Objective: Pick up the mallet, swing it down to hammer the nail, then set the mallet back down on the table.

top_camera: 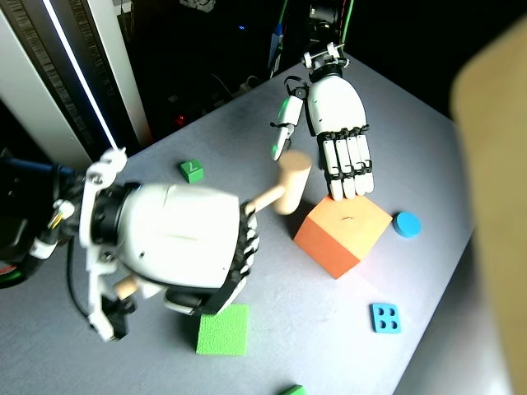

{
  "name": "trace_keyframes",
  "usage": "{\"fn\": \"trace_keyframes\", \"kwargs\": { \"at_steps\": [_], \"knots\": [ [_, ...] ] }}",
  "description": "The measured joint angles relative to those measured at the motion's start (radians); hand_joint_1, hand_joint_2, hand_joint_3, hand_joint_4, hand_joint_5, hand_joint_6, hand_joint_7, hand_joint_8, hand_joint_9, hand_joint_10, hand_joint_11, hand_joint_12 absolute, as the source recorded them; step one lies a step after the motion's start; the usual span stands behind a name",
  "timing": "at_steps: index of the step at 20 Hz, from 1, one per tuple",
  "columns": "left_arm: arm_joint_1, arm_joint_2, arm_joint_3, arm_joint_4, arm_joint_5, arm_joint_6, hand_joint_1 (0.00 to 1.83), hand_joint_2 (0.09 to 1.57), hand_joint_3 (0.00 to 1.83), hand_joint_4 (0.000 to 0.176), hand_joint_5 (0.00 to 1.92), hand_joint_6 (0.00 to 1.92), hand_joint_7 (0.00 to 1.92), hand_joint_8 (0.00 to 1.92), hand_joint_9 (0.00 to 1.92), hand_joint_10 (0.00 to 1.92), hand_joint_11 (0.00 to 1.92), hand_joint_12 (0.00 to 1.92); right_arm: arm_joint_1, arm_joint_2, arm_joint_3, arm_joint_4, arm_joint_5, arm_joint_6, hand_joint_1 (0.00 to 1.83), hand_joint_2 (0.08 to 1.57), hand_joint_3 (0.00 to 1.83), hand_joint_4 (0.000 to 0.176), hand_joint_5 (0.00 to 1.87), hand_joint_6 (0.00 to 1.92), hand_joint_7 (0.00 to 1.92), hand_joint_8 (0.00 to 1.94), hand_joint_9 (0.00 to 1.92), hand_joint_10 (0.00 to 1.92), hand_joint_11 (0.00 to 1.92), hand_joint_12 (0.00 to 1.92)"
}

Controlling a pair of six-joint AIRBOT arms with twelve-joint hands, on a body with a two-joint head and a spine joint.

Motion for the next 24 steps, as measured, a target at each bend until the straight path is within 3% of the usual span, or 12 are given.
{"fn": "trace_keyframes", "kwargs": {
  "at_steps": [4, 8, 16, 22, 24],
  "knots": [
    [-0.008, 0.0, 0.0, -0.002, 0.006, -0.006, 0.0, 1.21, 0.0, 0.0, 0.04, 0.0, 0.03, 0.0, 0.02, 0.0, 0.0, 0.0, -0.062, -0.047, 0.002, 0.0, -0.023, -0.064, 0.68, 1.55, 0.0, 0.176, 1.18, 1.92, 1.49, 1.94, 1.63, 1.92, 1.71, 1.92],
    [-0.027, 0.01, -0.005, -0.002, 0.034, -0.008, 0.0, 1.21, 0.0, 0.0, 0.04, 0.01, 0.03, 0.01, 0.02, 0.0, 0.0, 0.0, -0.063, -0.089, 0.007, 0.0, -0.059, -0.067, 0.67, 1.53, 0.0, 0.176, 1.13, 1.92, 1.45, 1.94, 1.6, 1.92, 1.69, 1.92],
    [-0.063, 0.064, -0.031, 0.015, 0.093, -0.003, 0.0, 1.21, 0.0, 0.0, 0.04, 0.0, 0.04, 0.0, 0.03, 0.01, 0.01, 0.01, -0.095, -0.225, 0.096, 0.0, -0.002, -0.089, 0.56, 1.53, 0.0, 0.168, 1.08, 1.92, 1.39, 1.94, 1.56, 1.92, 1.64, 1.92],
    [-0.114, 0.077, -0.032, 0.181, 0.123, -0.111, 0.0, 1.21, 0.0, 0.0, 0.05, 0.0, 0.04, 0.0, 0.02, 0.0, 0.0, 0.0, -0.095, -0.302, 0.148, 0.0, -0.016, -0.146, 0.53, 1.51, 0.0, 0.154, 1.07, 1.92, 1.32, 1.94, 1.5, 1.92, 1.59, 1.92],
    [-0.13, 0.078, -0.032, 0.237, 0.12, -0.145, 0.0, 1.2, 0.0, 0.0, 0.03, 0.0, 0.03, 0.0, 0.02, 0.0, 0.0, 0.0, -0.095, -0.309, 0.149, 0.0, -0.023, -0.167, 0.45, 1.5, 0.0, 0.146, 1.01, 1.92, 1.25, 1.94, 1.4, 1.92, 1.5, 1.92]
  ]
}}
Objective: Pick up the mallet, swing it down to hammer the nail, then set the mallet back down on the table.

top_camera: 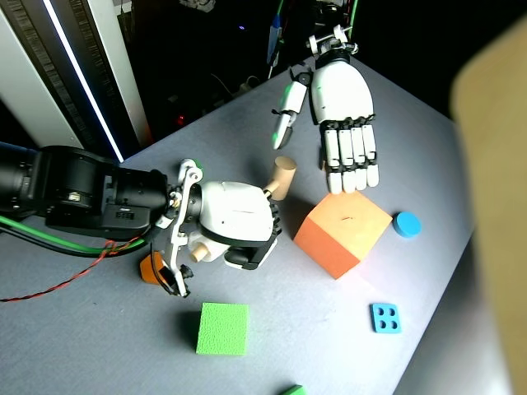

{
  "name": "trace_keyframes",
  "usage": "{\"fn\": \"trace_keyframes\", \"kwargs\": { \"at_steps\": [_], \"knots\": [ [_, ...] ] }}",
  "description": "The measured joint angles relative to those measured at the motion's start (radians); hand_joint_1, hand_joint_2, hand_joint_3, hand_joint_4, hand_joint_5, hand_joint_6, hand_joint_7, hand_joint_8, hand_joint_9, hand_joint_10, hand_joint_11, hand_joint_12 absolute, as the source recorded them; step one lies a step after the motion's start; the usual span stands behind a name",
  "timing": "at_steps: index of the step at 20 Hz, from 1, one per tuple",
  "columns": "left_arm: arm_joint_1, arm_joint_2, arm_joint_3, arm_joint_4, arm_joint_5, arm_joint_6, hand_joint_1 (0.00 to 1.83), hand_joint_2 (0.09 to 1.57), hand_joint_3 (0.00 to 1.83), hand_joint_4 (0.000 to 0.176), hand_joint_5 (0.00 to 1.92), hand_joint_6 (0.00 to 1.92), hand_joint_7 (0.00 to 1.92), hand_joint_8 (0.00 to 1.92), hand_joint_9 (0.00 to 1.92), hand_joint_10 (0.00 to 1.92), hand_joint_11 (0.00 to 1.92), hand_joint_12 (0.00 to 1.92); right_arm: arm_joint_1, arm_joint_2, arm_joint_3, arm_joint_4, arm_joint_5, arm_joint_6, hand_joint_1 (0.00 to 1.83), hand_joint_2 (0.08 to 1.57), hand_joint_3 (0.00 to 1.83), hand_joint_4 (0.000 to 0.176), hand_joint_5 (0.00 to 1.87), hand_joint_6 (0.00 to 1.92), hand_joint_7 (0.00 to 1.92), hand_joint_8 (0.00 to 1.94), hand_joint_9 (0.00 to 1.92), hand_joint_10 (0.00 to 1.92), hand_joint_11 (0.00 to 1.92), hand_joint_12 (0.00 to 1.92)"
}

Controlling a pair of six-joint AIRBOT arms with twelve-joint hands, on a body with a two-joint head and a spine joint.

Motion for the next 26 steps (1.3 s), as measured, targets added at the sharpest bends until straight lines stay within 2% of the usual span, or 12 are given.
{"fn": "trace_keyframes", "kwargs": {
  "at_steps": [1, 2, 6, 7, 10, 12, 14, 16, 18, 22, 25, 26],
  "knots": [
    [-0.008, 0.003, -0.002, 0.019, 0.003, -0.013, 0.0, 1.2, 0.0, 0.0, 0.02, 0.0, 0.02, 0.0, 0.02, 0.0, 0.0, 0.0, 0.0, -0.003, 0.0, 0.0, -0.001, -0.009, 0.41, 1.46, 0.0, 0.046, 0.95, 1.92, 1.16, 1.94, 1.32, 1.92, 1.41, 1.92],
    [-0.012, 0.01, -0.01, 0.024, 0.0, -0.015, 0.0, 1.2, 0.0, 0.0, 0.02, 0.0, 0.02, 0.0, 0.02, 0.0, 0.0, 0.0, 0.0, -0.004, 0.0, 0.0, 0.001, -0.006, 0.36, 1.43, 0.0, 0.0, 0.95, 1.92, 1.12, 1.94, 1.26, 1.92, 1.36, 1.92],
    [-0.019, 0.042, -0.036, 0.04, 0.002, -0.016, 0.0, 1.2, 0.0, 0.0, 0.03, 0.0, 0.03, 0.0, 0.03, 0.01, 0.01, 0.0, 0.0, -0.004, 0.0, 0.0, 0.018, 0.042, 0.44, 1.34, 0.0, 0.0, 0.91, 1.78, 1.03, 1.92, 1.11, 1.92, 1.16, 1.92],
    [-0.019, 0.052, -0.043, 0.045, 0.003, -0.016, 0.0, 1.2, 0.0, 0.0, 0.01, 0.0, 0.01, 0.0, 0.0, 0.0, 0.0, 0.0, 0.0, -0.003, 0.0, 0.0, 0.021, 0.041, 0.46, 1.3, 0.0, 0.0, 0.88, 1.63, 0.99, 1.75, 1.01, 1.83, 1.03, 1.85],
    [-0.019, 0.069, -0.055, 0.051, 0.007, -0.017, 0.0, 1.2, 0.0, 0.0, 0.02, 0.01, 0.02, 0.01, 0.01, 0.01, 0.0, 0.0, 0.0, -0.003, 0.0, 0.0, 0.018, 0.04, 0.45, 1.25, 0.0, 0.0, 0.8, 1.58, 0.87, 1.68, 0.9, 1.76, 0.91, 1.82],
    [-0.019, 0.073, -0.057, 0.05, 0.008, -0.016, 0.0, 1.2, 0.0, 0.0, 0.02, 0.0, 0.02, 0.0, 0.01, 0.0, 0.0, 0.0, 0.0, -0.003, 0.0, 0.0, 0.017, 0.039, 0.52, 1.18, 0.0, 0.0, 0.62, 1.4, 0.68, 1.45, 0.71, 1.44, 0.69, 1.56],
    [-0.021, 0.073, -0.057, 0.055, 0.009, -0.016, 0.0, 1.2, 0.0, 0.0, 0.02, 0.0, 0.02, 0.0, 0.0, 0.0, 0.0, 0.0, 0.0, -0.003, 0.0, 0.0, 0.012, 0.037, 0.49, 1.19, 0.0, 0.0, 0.56, 1.08, 0.58, 1.19, 0.6, 1.14, 0.49, 1.43],
    [-0.023, 0.074, -0.058, 0.053, 0.01, -0.017, 0.0, 1.19, 0.0, 0.0, 0.04, 0.01, 0.04, 0.01, 0.02, 0.01, 0.0, 0.0, 0.0, -0.003, 0.0, 0.0, 0.01, 0.037, 0.5, 1.18, 0.0, 0.0, 0.73, 0.41, 0.76, 0.63, 0.67, 0.81, 0.44, 1.36],
    [-0.023, 0.076, -0.061, 0.055, 0.011, -0.017, 0.0, 1.21, 0.0, 0.0, 0.02, 0.0, 0.03, 0.01, 0.01, 0.0, 0.0, 0.0, 0.0, -0.004, 0.0, 0.0, 0.005, 0.037, 0.49, 1.18, 0.0, 0.0, 0.79, 0.06, 0.85, 0.25, 0.71, 0.58, 0.39, 1.27],
    [-0.027, 0.08, -0.072, 0.053, 0.023, -0.02, 0.0, 1.2, 0.0, 0.0, 0.03, 0.0, 0.04, 0.01, 0.02, 0.0, 0.0, 0.0, 0.004, -0.002, -0.004, 0.0, 0.0, 0.033, 0.46, 1.19, 0.0, 0.0, 0.65, 0.0, 0.74, 0.0, 0.71, 0.1, 0.26, 1.06],
    [-0.031, 0.08, -0.072, 0.054, 0.026, -0.022, 0.0, 1.2, 0.0, 0.0, 0.02, 0.0, 0.03, 0.0, 0.01, 0.0, 0.0, 0.0, 0.009, 0.024, -0.041, 0.0, -0.01, 0.034, 0.59, 1.16, 0.0, 0.0, 0.37, 0.0, 0.42, 0.0, 0.44, 0.0, 0.07, 0.91],
    [-0.031, 0.08, -0.072, 0.053, 0.025, -0.022, 0.0, 1.2, 0.0, 0.0, 0.02, 0.0, 0.03, 0.0, 0.01, 0.0, 0.0, 0.0, 0.011, 0.033, -0.053, 0.0, -0.01, 0.034, 0.59, 1.16, 0.0, 0.0, 0.37, 0.0, 0.42, 0.0, 0.44, 0.0, 0.07, 0.91]
  ]
}}
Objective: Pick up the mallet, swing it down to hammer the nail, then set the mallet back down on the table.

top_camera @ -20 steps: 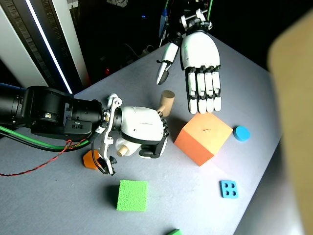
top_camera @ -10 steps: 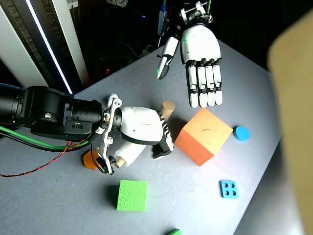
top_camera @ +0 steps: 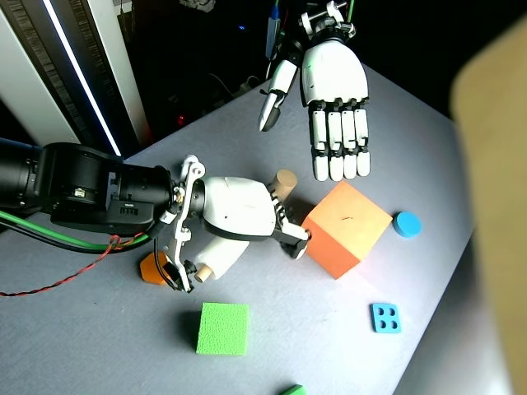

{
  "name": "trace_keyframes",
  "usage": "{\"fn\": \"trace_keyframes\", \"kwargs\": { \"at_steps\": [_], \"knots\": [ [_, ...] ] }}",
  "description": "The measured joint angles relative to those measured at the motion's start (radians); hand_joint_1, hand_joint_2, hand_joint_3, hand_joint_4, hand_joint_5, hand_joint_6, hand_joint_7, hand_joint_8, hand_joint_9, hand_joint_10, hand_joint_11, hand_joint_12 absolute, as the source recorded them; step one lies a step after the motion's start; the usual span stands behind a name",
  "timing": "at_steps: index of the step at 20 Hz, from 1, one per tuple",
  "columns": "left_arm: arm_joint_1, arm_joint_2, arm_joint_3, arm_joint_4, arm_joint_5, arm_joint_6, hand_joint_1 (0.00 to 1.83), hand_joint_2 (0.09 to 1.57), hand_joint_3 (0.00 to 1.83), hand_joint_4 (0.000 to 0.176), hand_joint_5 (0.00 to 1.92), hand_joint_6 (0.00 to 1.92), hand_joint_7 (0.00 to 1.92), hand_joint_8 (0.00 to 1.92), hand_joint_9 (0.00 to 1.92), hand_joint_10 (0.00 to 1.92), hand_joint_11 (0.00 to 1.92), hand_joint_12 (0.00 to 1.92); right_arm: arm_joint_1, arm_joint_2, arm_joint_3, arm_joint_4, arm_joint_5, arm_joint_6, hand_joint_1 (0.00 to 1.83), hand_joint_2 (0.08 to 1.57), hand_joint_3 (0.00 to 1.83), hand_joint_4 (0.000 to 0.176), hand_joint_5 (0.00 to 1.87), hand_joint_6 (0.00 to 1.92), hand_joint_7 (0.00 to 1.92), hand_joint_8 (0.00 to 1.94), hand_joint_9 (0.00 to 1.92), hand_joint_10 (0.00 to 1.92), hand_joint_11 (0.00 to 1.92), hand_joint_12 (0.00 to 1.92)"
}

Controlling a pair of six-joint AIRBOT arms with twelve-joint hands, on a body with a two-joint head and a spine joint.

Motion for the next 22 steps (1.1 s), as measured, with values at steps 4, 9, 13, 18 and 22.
{"fn": "trace_keyframes", "kwargs": {
  "at_steps": [4, 9, 13, 18, 22],
  "knots": [
    [-0.002, 0.0, 0.0, 0.0, 0.002, -0.001, 0.0, 1.19, 0.0, 0.0, 0.03, 0.0, 0.04, 0.0, 0.02, 0.0, 0.0, 0.0, 0.012, 0.043, -0.048, 0.0, 0.003, 0.002, 0.51, 1.17, 0.0, 0.0, 0.19, 0.0, 0.23, 0.0, 0.25, 0.0, 0.0, 0.71],
    [-0.002, 0.0, -0.001, 0.001, 0.005, -0.001, 0.0, 1.19, 0.0, 0.0, 0.04, 0.0, 0.03, 0.0, 0.01, 0.0, 0.0, 0.0, 0.028, 0.117, -0.099, 0.0, 0.027, 0.029, 0.54, 1.13, 0.0, 0.0, 0.14, 0.0, 0.17, 0.0, 0.2, 0.0, 0.0, 0.65],
    [-0.002, 0.0, -0.005, 0.0, 0.005, -0.001, 0.0, 1.2, 0.0, 0.0, 0.04, 0.0, 0.03, 0.0, 0.02, 0.0, 0.0, 0.0, 0.063, 0.24, -0.201, 0.0, 0.065, 0.097, 0.59, 1.11, 0.0, 0.0, 0.16, 0.01, 0.19, 0.01, 0.22, 0.01, 0.0, 0.66],
    [-0.01, 0.0, -0.011, -0.002, 0.008, -0.001, 0.0, 1.2, 0.0, 0.0, 0.04, 0.01, 0.04, 0.01, 0.01, 0.0, 0.0, 0.0, 0.165, 0.367, -0.245, 0.0, 0.303, 0.279, 0.59, 1.12, 0.0, 0.0, 0.18, 0.01, 0.2, 0.0, 0.21, 0.0, 0.0, 0.63],
    [-0.01, 0.0, -0.012, 0.002, 0.011, -0.001, 0.0, 1.21, 0.0, 0.0, 0.05, 0.01, 0.08, 0.02, 0.05, 0.02, 0.0, 0.0, 0.267, 0.446, -0.265, 0.0, 0.458, 0.408, 0.64, 1.1, 0.0, 0.0, 0.24, 0.01, 0.27, 0.01, 0.28, 0.02, 0.0, 0.75]
  ]
}}
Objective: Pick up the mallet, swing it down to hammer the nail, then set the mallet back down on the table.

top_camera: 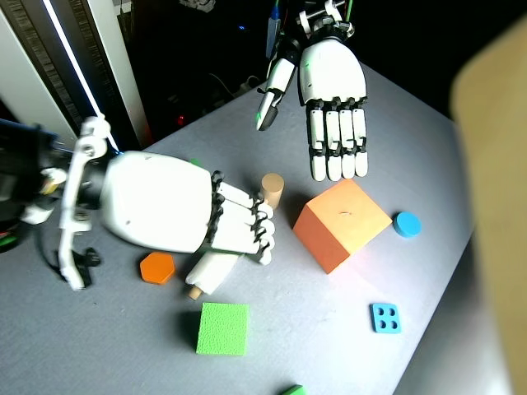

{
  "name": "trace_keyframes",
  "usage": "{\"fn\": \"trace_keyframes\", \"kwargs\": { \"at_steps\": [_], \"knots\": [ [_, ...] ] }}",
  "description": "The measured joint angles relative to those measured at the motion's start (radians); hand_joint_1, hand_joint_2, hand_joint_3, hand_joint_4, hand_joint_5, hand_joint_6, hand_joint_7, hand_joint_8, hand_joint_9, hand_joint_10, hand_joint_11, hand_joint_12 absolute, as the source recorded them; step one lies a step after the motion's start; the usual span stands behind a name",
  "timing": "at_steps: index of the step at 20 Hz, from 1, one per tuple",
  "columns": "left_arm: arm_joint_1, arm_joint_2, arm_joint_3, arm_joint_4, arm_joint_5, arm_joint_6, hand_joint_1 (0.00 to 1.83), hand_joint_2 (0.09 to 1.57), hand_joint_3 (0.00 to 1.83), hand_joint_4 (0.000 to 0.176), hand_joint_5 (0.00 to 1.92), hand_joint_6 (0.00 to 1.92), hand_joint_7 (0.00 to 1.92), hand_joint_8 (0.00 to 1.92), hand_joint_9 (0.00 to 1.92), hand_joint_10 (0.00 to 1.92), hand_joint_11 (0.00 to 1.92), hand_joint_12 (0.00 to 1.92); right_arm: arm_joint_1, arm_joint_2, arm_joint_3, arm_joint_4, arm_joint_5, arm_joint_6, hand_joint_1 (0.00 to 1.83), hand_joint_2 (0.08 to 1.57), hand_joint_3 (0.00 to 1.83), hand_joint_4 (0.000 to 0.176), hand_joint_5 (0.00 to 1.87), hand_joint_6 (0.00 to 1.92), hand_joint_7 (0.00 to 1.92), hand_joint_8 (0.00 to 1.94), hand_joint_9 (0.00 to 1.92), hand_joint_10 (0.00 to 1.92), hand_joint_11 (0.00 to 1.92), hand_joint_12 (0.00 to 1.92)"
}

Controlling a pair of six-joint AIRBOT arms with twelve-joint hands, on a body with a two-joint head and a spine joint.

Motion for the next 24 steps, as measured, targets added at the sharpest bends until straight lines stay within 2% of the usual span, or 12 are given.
{"fn": "trace_keyframes", "kwargs": {
  "at_steps": [3, 6, 8, 9, 11, 14, 16, 17, 18, 19, 21, 24],
  "knots": [
    [0.0, 0.0, -0.001, 0.0, 0.002, 0.0, 0.0, 1.21, 0.0, 0.0, 0.1, 0.01, 0.16, 0.01, 0.13, 0.02, 0.04, 0.03, 0.014, 0.072, -0.028, 0.0, 0.072, 0.043, 0.52, 1.11, 0.0, 0.0, 0.41, 0.02, 0.55, 0.06, 0.61, 0.11, 0.13, 1.22],
    [-0.003, 0.0, -0.001, 0.002, 0.005, 0.0, 0.0, 1.22, 0.0, 0.0, 0.22, 0.0, 0.31, 0.01, 0.26, 0.01, 0.0, 0.39, 0.019, 0.117, -0.038, 0.0, 0.097, 0.095, 0.5, 1.11, 0.0, 0.0, 0.47, 0.0, 0.48, 0.42, 0.41, 0.8, 0.18, 1.35],
    [-0.013, 0.0, -0.001, 0.006, 0.005, 0.0, 0.0, 1.22, 0.0, 0.0, 0.41, 0.04, 0.52, 0.07, 0.42, 0.06, 0.0, 0.62, 0.01, 0.126, -0.046, 0.0, 0.075, 0.068, 0.47, 1.13, 0.0, 0.0, 0.54, 0.04, 0.2, 1.2, 0.23, 1.41, 0.19, 1.59],
    [-0.016, 0.0, -0.001, 0.008, 0.004, 0.0, 0.0, 1.22, 0.0, 0.0, 0.44, 0.04, 0.52, 0.19, 0.43, 0.15, 0.0, 0.64, 0.01, 0.128, -0.047, 0.0, 0.069, 0.067, 0.44, 1.14, 0.0, 0.0, 0.41, 0.46, 0.13, 1.43, 0.2, 1.58, 0.18, 1.72],
    [-0.023, 0.0, 0.0, 0.008, 0.006, 0.0, 0.04, 1.21, 0.0, 0.0, 0.15, 1.89, 0.13, 1.89, 0.17, 1.89, 0.23, 1.9, 0.005, 0.136, -0.051, 0.0, 0.049, 0.067, 0.5, 1.15, 0.0, 0.0, 0.11, 1.79, 0.07, 1.93, 0.23, 1.92, 0.38, 1.92],
    [-0.024, 0.0, 0.0, 0.01, 0.009, 0.0, 0.02, 1.23, 0.0, 0.0, 0.16, 1.92, 0.15, 1.92, 0.23, 1.92, 0.31, 1.92, -0.008, 0.145, -0.051, 0.0, 0.021, 0.039, 0.54, 1.12, 0.0, 0.0, 0.22, 1.92, 0.14, 1.94, 0.28, 1.92, 0.47, 1.92],
    [-0.016, 0.0, -0.001, 0.01, 0.006, 0.0, 0.08, 1.23, 0.0, 0.0, 1.25, 1.92, 1.32, 1.92, 1.28, 1.92, 1.06, 1.92, -0.008, 0.145, -0.051, 0.0, 0.004, 0.02, 0.53, 1.15, 0.0, 0.0, 0.57, 1.92, 0.63, 1.94, 0.73, 1.92, 0.94, 1.92],
    [-0.015, 0.0, -0.001, 0.01, 0.01, 0.0, 0.14, 1.22, 0.0, 0.014, 1.42, 1.92, 1.49, 1.92, 1.48, 1.92, 1.32, 1.92, -0.008, 0.145, -0.051, 0.0, -0.005, 0.017, 0.55, 1.15, 0.0, 0.0, 0.72, 1.92, 0.81, 1.94, 0.94, 1.92, 1.15, 1.92],
    [-0.012, 0.0, -0.002, 0.01, 0.009, 0.0, 0.2, 1.23, 0.0, 0.131, 1.4, 1.92, 1.53, 1.92, 1.56, 1.92, 1.48, 1.92, -0.008, 0.148, -0.051, 0.0, -0.014, 0.017, 0.53, 1.2, 0.01, 0.0, 0.97, 1.92, 1.07, 1.94, 1.2, 1.92, 1.38, 1.92],
    [-0.012, 0.0, -0.003, 0.01, 0.01, 0.0, 0.28, 1.26, 0.01, 0.167, 1.39, 1.92, 1.52, 1.92, 1.57, 1.92, 1.54, 1.92, -0.008, 0.151, -0.051, 0.0, -0.021, 0.013, 0.49, 1.24, 0.01, 0.0, 1.11, 1.92, 1.21, 1.94, 1.34, 1.92, 1.48, 1.92],
    [-0.029, -0.001, -0.013, 0.011, 0.019, 0.006, 0.64, 1.39, 0.02, 0.176, 1.44, 1.92, 1.65, 1.92, 1.7, 1.92, 1.7, 1.92, -0.008, 0.163, -0.051, 0.0, -0.03, 0.001, 0.37, 1.39, 0.02, 0.0, 1.3, 1.92, 1.4, 1.94, 1.48, 1.92, 1.59, 1.92],
    [-0.055, -0.02, -0.016, 0.009, 0.016, 0.015, 1.09, 1.4, 0.0, 0.176, 1.46, 1.92, 1.59, 1.92, 1.64, 1.92, 1.6, 1.92, -0.008, 0.172, -0.051, 0.0, -0.056, -0.014, 0.8, 1.45, 0.0, 0.0, 1.41, 1.92, 1.54, 1.94, 1.59, 1.92, 1.7, 1.92]
  ]
}}
